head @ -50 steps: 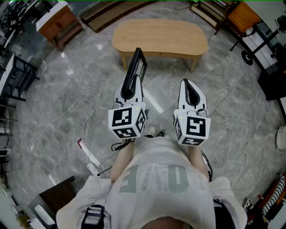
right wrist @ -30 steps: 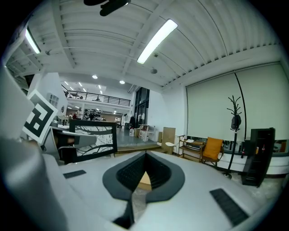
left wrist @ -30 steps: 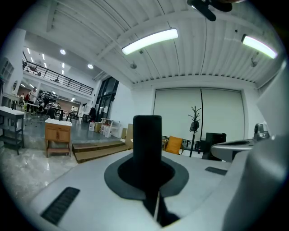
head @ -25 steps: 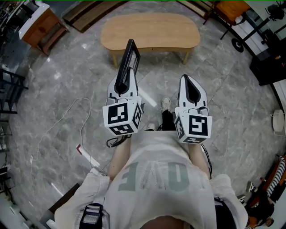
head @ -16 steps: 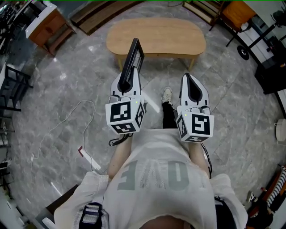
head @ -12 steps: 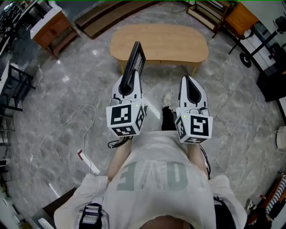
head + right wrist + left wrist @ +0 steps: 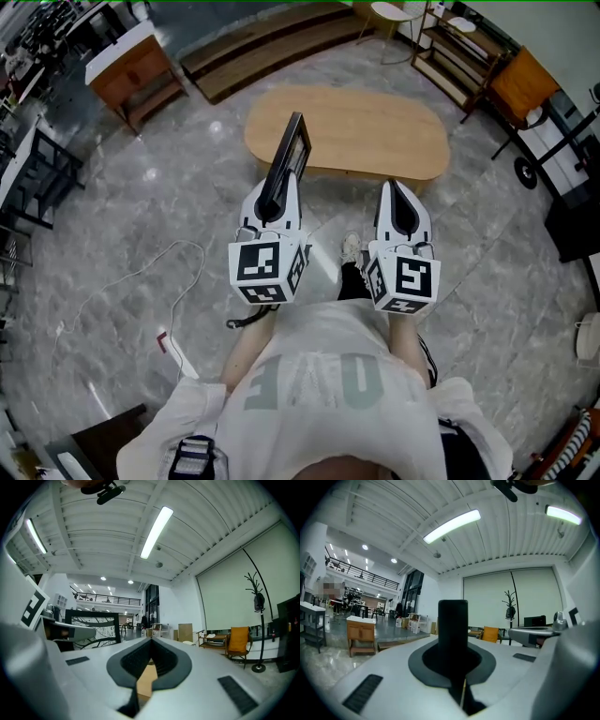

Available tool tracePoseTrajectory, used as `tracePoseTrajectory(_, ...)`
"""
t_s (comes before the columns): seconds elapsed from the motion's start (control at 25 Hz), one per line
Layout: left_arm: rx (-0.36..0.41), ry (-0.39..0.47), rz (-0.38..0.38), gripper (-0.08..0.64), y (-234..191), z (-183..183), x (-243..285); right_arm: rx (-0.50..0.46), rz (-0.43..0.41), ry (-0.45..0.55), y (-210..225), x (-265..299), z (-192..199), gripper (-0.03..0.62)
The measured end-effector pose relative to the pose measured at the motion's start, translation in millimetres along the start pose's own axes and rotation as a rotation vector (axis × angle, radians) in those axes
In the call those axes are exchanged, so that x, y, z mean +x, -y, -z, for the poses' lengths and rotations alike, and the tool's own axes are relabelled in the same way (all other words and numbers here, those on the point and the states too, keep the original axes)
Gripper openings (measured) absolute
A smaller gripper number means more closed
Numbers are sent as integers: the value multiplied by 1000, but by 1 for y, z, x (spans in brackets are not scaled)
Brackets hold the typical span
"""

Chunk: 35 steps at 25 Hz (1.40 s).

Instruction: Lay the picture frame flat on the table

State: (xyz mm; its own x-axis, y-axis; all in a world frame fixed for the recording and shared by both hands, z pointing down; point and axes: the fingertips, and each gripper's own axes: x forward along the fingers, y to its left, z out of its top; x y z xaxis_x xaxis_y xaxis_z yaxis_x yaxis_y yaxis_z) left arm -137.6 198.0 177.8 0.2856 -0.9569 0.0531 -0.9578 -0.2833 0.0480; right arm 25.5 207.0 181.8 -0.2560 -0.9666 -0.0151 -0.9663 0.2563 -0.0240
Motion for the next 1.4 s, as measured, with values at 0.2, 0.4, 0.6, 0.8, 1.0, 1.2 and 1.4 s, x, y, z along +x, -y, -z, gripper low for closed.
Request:
tracePoseTrajectory(0.2, 1, -27, -5, 18, 4, -4, 42, 16, 2, -18, 26, 35, 0, 6)
tracePoseTrajectory(0.4, 2, -17, -14, 18, -2, -18, 91, 20, -14, -20, 45, 83, -1, 6)
tracePoseTrajectory(0.6, 1, -19, -32, 18, -8, -24, 154, -5, -42, -19, 66, 143, -4, 6)
tracePoseTrajectory(0.8, 8, -17, -38, 18, -10, -34, 223, -17, -63, -32, 98, 210, -8, 6)
tracePoseTrajectory(1.0, 15, -2, -51, 18, -17, -40, 294, -41, -98, -22, 122, 274, -10, 6)
tracePoseTrajectory(1.2, 24, 16, -45, 18, -11, -53, 349, -63, -125, -19, 147, 322, -17, 6)
tracePoseTrajectory(1.4, 10, 9, -38, 18, -2, -58, 374, -73, -120, -10, 169, 340, -27, 6)
